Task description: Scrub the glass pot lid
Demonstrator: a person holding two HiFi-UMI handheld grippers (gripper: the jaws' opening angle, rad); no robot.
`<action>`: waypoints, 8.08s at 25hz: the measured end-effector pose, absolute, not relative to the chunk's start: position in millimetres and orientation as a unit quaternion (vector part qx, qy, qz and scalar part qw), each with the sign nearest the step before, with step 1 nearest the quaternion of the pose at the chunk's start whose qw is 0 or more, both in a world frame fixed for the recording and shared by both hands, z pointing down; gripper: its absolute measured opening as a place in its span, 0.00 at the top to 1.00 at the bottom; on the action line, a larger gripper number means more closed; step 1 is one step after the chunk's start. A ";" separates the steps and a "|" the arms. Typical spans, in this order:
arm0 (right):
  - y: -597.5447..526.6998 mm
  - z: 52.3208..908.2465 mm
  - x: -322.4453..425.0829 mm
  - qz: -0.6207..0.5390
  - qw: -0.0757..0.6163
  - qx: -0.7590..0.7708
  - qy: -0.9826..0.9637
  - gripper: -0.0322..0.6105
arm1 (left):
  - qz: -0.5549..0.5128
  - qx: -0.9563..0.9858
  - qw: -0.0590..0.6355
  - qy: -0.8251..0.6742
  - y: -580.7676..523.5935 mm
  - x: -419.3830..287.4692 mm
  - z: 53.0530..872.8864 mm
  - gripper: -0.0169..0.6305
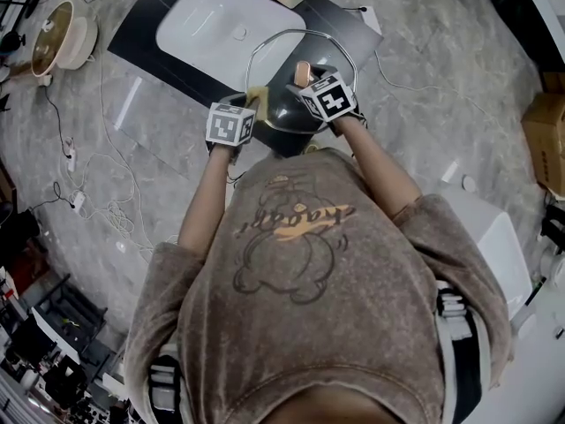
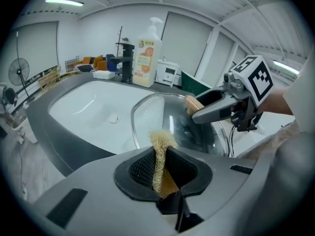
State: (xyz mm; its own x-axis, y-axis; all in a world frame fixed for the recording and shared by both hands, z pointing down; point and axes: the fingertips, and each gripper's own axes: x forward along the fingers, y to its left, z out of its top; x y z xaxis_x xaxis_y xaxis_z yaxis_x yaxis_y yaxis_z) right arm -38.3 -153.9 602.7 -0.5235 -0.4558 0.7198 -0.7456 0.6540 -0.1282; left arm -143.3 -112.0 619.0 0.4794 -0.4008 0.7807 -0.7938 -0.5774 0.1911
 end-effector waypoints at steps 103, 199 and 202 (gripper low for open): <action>-155.1 597.6 -30.7 0.218 0.324 0.367 -0.844 0.48 | 0.545 0.771 0.045 0.327 -111.1 139.4 622.9 0.87; -138.3 441.6 56.2 0.115 0.053 0.514 -0.848 0.95 | 0.047 0.870 0.090 -0.483 -151.3 -123.1 434.4 0.87; -138.5 440.6 55.4 0.115 0.051 0.512 -0.850 0.95 | 0.046 0.870 0.093 -0.483 -150.9 -122.6 434.9 0.87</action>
State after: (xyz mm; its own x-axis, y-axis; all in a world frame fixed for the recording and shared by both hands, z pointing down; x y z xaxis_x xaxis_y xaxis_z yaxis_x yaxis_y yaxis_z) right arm 55.4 -138.5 440.6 -0.4710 -0.8581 0.2045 -0.8816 0.4499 -0.1424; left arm -122.6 -150.9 434.9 0.5294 -0.8313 0.1694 -0.8483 -0.5163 0.1178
